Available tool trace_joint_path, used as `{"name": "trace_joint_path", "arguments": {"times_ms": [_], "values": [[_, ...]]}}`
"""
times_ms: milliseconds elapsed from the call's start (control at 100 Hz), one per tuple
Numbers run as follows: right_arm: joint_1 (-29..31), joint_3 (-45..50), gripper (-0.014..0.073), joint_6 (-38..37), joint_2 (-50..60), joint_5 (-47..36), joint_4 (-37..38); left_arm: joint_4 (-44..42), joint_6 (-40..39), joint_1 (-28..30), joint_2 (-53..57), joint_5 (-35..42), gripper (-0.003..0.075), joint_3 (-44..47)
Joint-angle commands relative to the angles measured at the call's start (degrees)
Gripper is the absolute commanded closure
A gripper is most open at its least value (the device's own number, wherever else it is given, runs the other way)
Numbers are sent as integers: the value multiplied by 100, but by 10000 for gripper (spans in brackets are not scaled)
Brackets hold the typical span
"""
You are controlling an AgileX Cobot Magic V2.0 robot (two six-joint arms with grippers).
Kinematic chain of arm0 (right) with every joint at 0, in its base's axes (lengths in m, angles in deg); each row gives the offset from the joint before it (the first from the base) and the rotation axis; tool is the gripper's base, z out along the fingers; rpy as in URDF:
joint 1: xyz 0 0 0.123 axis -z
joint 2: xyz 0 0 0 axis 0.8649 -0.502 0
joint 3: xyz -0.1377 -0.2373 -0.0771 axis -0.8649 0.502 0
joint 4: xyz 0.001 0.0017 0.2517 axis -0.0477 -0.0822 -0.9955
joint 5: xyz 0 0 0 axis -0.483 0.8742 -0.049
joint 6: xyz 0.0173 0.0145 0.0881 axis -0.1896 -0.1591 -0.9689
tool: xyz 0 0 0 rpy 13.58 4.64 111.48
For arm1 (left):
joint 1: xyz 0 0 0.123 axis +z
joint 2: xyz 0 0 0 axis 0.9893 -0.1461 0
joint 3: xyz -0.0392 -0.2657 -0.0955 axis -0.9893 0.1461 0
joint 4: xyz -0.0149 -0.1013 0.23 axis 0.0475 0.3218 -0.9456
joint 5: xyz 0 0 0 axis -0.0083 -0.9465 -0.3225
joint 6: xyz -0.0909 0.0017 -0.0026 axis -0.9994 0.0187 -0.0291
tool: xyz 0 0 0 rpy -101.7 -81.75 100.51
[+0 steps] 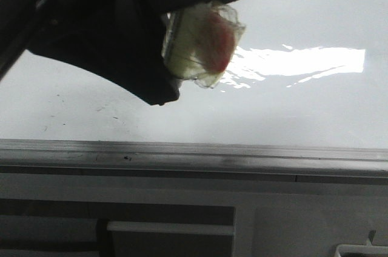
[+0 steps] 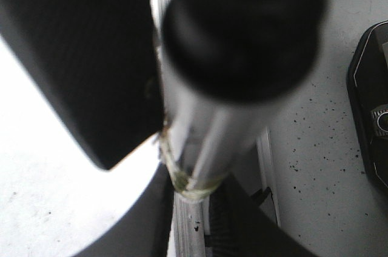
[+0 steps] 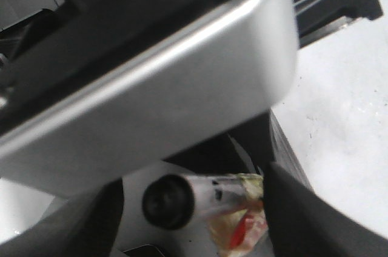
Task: Write number 5 on whiteboard
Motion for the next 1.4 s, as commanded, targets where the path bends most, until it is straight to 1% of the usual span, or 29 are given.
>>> {"name": "trace_joint_path", "arguments": {"times_ms": [0, 100, 170, 240, 360, 380, 520, 570, 640, 730, 760, 780, 830, 880, 930, 1200, 1280, 1390], "values": [[-9, -182, 188, 70, -34, -152, -242, 46, -43, -35, 115, 346, 740, -195], [-9, -182, 280, 70, -88, -152, -252, 46, -43, -35, 115, 346, 740, -195], [-9, -182, 365, 70, -129, -152, -256, 46, -43, -35, 115, 346, 740, -195], [-9, -182, 457, 70, -140, -141, -256, 46, -43, -35, 115, 355, 740, -195], [-9, -182, 647, 70, -140, -141, -256, 46, -43, -35, 115, 367, 740, -195], [-9, -182, 665, 70, -140, -141, -256, 46, -43, -35, 115, 367, 740, -195], [-9, -182, 657, 70, -140, -113, -256, 46, -54, -35, 115, 402, 739, -195], [-9, -182, 657, 70, -140, -113, -256, 46, -178, -35, 115, 446, 733, -195], [-9, -182, 657, 70, -140, -113, -256, 46, -350, -35, 115, 459, 674, -215], [-9, -182, 657, 70, -140, -113, -256, 46, -541, -35, 115, 459, 507, -268], [-9, -182, 657, 70, -140, -113, -230, 46, -640, -35, 115, 459, 428, -292], [-9, -182, 657, 70, -140, -113, -219, 46, -708, -35, 115, 459, 397, -304], [1, -182, 657, 70, -129, -113, -177, 35, -880, -35, 115, 459, 277, -329], [1, -182, 657, 70, -129, -126, -127, 26, -958, -35, 152, 459, 199, -340], [1, -182, 657, 70, -129, -172, -45, 26, -958, -35, 200, 459, 161, -340], [1, -171, 653, 70, 136, -716, 459, 38, -1439, 11, 888, 471, 168, -302], [1, -159, 653, 70, 306, -963, 633, 38, -1637, 179, 1184, 572, 183, -159], [122, -146, 653, 70, 587, -1271, 659, 62, -1989, 513, 1709, 883, 212, 158]]}}
